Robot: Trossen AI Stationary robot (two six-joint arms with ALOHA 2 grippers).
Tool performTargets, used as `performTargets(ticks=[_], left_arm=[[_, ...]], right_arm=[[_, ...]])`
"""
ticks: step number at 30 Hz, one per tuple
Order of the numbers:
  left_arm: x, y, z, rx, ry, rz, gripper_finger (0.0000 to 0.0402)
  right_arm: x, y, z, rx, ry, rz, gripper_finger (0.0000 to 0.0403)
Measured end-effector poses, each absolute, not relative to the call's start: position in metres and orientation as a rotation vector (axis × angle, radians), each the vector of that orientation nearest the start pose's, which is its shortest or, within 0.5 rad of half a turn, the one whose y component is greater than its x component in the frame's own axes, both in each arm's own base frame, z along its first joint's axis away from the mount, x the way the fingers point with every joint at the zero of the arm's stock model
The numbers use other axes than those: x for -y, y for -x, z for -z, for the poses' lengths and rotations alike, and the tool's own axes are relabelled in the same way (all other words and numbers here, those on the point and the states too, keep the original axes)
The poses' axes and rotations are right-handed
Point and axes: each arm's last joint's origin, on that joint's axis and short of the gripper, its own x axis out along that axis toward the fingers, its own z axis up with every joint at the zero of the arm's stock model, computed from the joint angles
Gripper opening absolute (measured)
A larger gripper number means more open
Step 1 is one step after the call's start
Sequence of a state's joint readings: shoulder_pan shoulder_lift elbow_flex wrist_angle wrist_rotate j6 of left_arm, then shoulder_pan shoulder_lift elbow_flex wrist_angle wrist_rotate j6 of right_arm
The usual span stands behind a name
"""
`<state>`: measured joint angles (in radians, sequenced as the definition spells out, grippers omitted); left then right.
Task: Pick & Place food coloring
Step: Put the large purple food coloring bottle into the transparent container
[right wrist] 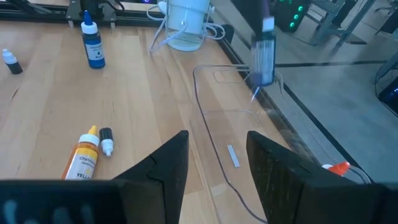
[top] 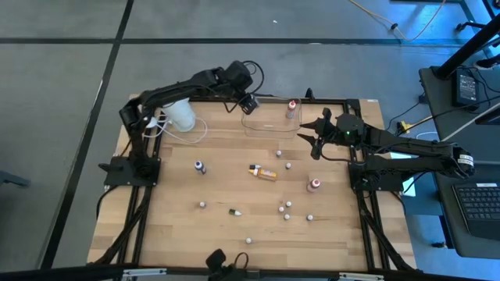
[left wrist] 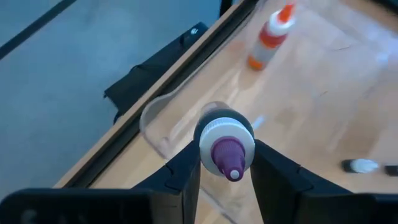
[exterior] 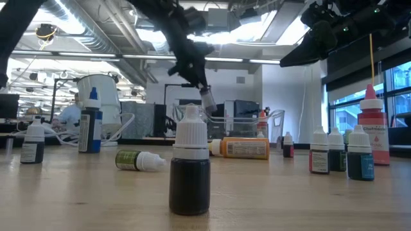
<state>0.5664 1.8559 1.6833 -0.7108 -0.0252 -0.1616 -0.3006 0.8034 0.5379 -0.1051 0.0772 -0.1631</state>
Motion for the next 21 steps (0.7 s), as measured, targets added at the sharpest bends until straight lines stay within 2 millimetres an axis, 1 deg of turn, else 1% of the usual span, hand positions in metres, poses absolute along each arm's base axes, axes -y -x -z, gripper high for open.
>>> performTargets(ticks=[7, 13, 21], left_arm=[[-0.23, -0.352, -0.271, -0.885, 0.403, -0.638, 0.0116], [-0.235, -0.358, -0.252, -0.929, 0.414, -0.643, 0.012], [-0.238, -0.362, -0.238, -0.961, 0.417, -0.661, 0.0123]], right_arm=[[0.055, -0.17, -0.252, -0.4, 0.118, 0.342, 0.0165], [0.055, -0.17, -0.252, -0.4, 0.119, 0.342, 0.0165], [0.055, -0.17, -0.252, -0.401, 0.12, 0.342, 0.0165]])
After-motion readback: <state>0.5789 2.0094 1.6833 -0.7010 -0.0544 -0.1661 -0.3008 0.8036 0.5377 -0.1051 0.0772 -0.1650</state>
